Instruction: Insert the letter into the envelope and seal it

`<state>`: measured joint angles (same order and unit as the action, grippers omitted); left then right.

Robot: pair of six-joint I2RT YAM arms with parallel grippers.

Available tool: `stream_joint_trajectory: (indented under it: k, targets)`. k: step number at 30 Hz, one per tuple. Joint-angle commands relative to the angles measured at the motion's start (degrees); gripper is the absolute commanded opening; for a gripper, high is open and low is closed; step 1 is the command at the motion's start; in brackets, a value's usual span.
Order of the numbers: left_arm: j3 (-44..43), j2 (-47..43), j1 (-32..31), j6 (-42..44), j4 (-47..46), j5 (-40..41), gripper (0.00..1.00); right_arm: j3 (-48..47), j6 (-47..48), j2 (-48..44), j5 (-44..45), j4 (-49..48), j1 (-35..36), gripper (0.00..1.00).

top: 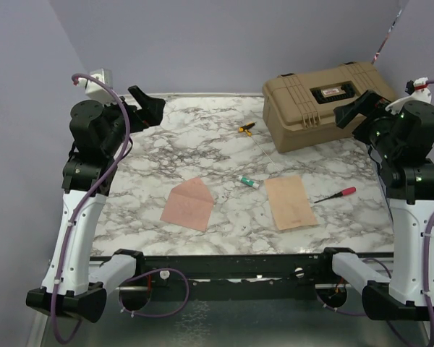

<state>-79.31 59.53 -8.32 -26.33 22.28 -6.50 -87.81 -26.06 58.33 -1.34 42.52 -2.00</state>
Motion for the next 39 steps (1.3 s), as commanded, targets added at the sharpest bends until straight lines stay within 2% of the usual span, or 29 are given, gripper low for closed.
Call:
stream_joint_trajectory:
  k: [1,6,10,15,20,24,27,34,39]
  targets:
    - [4.55,-1.57,-0.06,-0.63,-2.45,-6.14,0.99,3.78,0.58,0.04,0.09,0.76,-0.36,1.00]
    - [10.24,-2.80,-0.09,-0.64,-4.35,-11.57,0.99,10.23,-0.13,0.19,-1.67,1.00,-0.37,1.00]
    - [19.04,-5.21,-1.24,-4.45,-8.42,-19.11,0.99,17.55,-0.77,-1.02,-3.83,2.21,-0.37,1.00]
    - [33.81,-10.20,-5.32,-11.94,-15.24,-19.76,0.99,28.81,-2.15,-3.92,-8.30,2.35,-0.37,1.00]
    - [43.03,-10.94,-14.22,-16.56,-21.53,-15.43,0.99,40.34,-4.30,-6.36,-9.61,2.23,-0.37,0.95]
    - [45.64,-6.34,-23.49,-18.23,-25.79,-11.37,0.99,46.34,-10.19,-10.14,-7.13,4.91,-0.37,0.85]
    - [45.59,-2.34,-27.31,-18.13,-27.53,-9.16,0.99,49.69,-16.58,-14.81,-4.34,6.92,-0.33,0.83]
    - [42.71,3.23,-29.50,-16.65,-28.38,-6.13,0.99,55.64,-27.97,-20.35,-0.47,10.83,-0.37,0.83]
    - [42.28,4.70,-29.65,-17.22,-28.45,-4.43,0.99,58.93,-35.80,-20.55,-0.51,9.29,-0.37,0.81]
